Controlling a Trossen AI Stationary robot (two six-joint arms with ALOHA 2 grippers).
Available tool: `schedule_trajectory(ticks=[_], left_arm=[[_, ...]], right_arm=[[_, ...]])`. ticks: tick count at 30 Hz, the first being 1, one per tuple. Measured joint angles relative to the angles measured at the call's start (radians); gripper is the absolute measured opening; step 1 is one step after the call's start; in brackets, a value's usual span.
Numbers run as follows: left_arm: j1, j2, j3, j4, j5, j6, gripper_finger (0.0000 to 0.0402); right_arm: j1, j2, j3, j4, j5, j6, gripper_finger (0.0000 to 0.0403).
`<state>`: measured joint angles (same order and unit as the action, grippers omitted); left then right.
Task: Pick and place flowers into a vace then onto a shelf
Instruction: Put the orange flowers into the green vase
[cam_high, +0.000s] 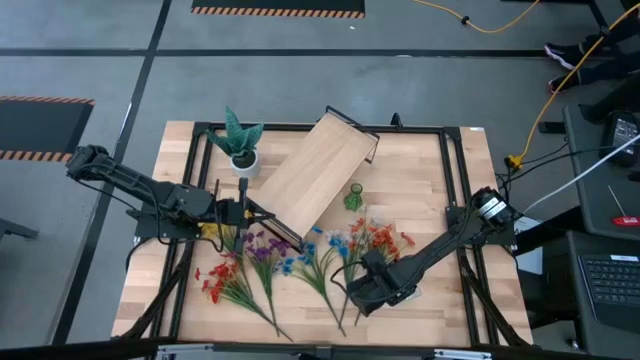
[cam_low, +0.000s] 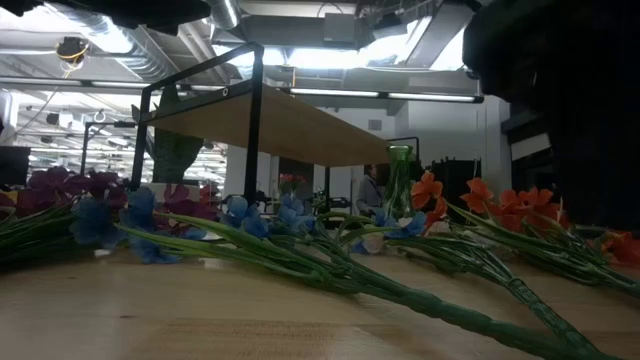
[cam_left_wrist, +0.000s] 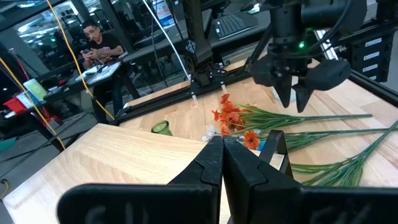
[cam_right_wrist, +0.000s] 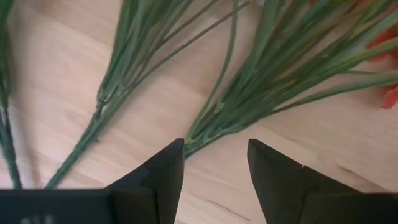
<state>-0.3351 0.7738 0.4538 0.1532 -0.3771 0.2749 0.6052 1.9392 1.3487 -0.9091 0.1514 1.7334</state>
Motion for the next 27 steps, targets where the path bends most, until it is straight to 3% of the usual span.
schedule_trajectory(ticks=[13,27], left_arm=[[0.0,0.0,0.0,0.006,0.0,0.0,0.0004],[0.0,0.0,0.0,0.007,0.0,0.0,0.0004]], right_arm=[[-0.029,0.0,-0.096,0.132,-0.028,0.025,0.0178],[-0.055,-0.002,-0.126,0.125,-0.018,0.017,0.0178]])
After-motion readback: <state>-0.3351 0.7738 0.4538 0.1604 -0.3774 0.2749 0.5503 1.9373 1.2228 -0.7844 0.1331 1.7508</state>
